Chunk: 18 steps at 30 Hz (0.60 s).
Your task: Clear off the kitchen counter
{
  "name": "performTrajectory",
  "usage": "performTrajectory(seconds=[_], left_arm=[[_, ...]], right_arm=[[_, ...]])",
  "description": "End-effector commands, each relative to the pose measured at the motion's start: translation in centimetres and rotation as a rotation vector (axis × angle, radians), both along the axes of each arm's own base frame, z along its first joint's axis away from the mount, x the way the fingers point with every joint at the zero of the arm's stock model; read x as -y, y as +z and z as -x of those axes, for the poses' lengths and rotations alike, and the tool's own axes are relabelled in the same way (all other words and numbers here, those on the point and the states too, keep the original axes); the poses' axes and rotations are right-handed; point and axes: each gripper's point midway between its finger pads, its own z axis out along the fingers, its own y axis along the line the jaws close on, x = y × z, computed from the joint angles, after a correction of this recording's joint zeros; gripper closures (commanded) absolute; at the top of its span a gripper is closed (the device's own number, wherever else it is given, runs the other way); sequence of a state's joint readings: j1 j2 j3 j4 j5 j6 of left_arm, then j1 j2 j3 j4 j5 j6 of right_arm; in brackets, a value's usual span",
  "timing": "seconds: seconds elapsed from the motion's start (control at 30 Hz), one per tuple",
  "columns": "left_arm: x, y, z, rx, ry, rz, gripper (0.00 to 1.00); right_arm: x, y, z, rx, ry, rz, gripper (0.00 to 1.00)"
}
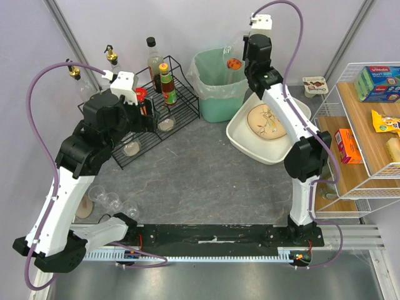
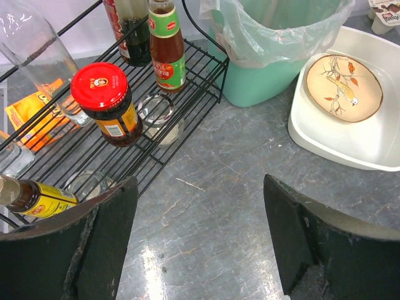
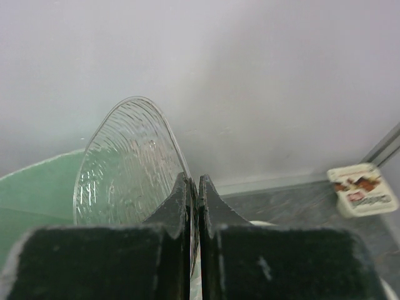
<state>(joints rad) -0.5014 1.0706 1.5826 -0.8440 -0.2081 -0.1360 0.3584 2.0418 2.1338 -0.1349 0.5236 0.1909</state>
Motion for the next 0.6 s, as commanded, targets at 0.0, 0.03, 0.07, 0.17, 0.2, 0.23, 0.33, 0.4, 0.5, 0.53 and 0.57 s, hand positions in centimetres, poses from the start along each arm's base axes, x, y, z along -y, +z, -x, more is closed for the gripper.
performTrajectory(seconds=[0.0, 0.03, 0.07, 0.17, 0.2, 0.23, 0.33, 0.4, 0.5, 0.53, 0.57], left_arm=[[-0.4, 1.4, -0.2, 0.037, 0.012, -0.018, 0.13], [-0.2, 1.2, -0.2, 0.032, 0.005, -0.012, 0.13], [-0.1, 1.2, -0.2, 0.029, 0.001, -0.004, 0.13], [0.5, 0.8, -0.2, 0.013, -0.018, 0.009, 0.13], [0.6, 0.8, -0.2, 0.010, -0.024, 0.011, 0.13], [0.7, 0.5, -0.2, 0.004, -0.028, 0.011, 0.13], [1.0, 0.2, -0.2, -0.008, -0.038, 0.014, 0.13], [1.1, 0.2, -0.3, -0.011, -0.043, 0.017, 0.13], [1.3, 0.1, -0.3, -0.015, -0.049, 0.023, 0.13], [1.5, 0.2, -0.3, -0.013, -0.055, 0.025, 0.13], [1.4, 0.2, -0.3, -0.011, -0.053, 0.026, 0.12]], right_arm=[[0.4, 4.9, 1.0, 0.126, -0.104, 0.264, 1.00], [0.4, 4.8, 1.1, 0.120, -0.117, 0.298, 1.00], [0.4, 4.8, 1.2, 0.120, -0.130, 0.337, 1.00], [0.6, 5.1, 1.9, 0.115, -0.181, 0.452, 1.00], [0.8, 5.4, 2.2, 0.117, -0.196, 0.469, 1.00], [0.7, 5.4, 2.2, 0.115, -0.189, 0.490, 1.00], [1.1, 5.7, 2.6, 0.101, -0.230, 0.547, 1.00], [1.4, 6.1, 2.9, 0.105, -0.254, 0.540, 1.00], [1.8, 7.0, 3.5, 0.116, -0.266, 0.542, 1.00], [1.8, 7.3, 3.7, 0.122, -0.261, 0.537, 1.00], [1.8, 7.5, 3.8, 0.123, -0.256, 0.537, 1.00]])
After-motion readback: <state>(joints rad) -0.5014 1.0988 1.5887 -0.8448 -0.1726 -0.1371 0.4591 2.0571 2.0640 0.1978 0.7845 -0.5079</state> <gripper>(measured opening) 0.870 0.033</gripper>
